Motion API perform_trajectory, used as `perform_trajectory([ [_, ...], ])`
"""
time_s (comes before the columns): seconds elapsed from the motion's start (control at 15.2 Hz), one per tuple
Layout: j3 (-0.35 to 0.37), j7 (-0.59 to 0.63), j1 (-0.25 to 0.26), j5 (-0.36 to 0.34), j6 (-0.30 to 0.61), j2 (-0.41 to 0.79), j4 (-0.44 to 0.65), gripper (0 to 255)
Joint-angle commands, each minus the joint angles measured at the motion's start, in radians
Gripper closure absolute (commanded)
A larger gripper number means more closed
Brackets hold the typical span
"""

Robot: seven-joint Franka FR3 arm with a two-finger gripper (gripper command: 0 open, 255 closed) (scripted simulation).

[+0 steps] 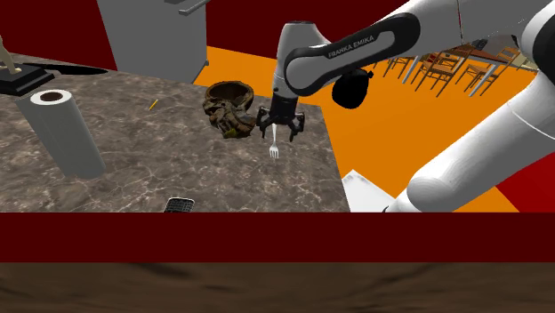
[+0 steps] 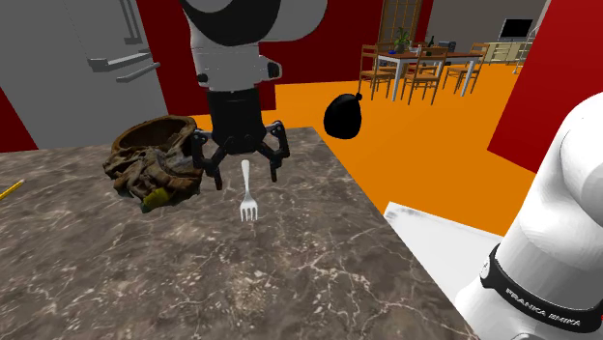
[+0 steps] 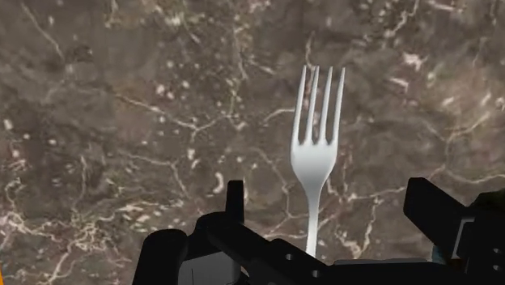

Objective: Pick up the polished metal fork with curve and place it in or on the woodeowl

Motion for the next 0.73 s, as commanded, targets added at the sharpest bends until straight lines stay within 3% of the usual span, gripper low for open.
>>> perform_trajectory([
  [0.0, 0.006, 0.021, -0.001, -0.006, 0.035, 0.027, -0.008, 0],
  [0.33, 0.012, 0.032, -0.001, -0.02, 0.103, 0.068, -0.036, 0],
  [0.66, 0.012, 0.032, 0.0, -0.02, 0.103, 0.068, -0.036, 0],
])
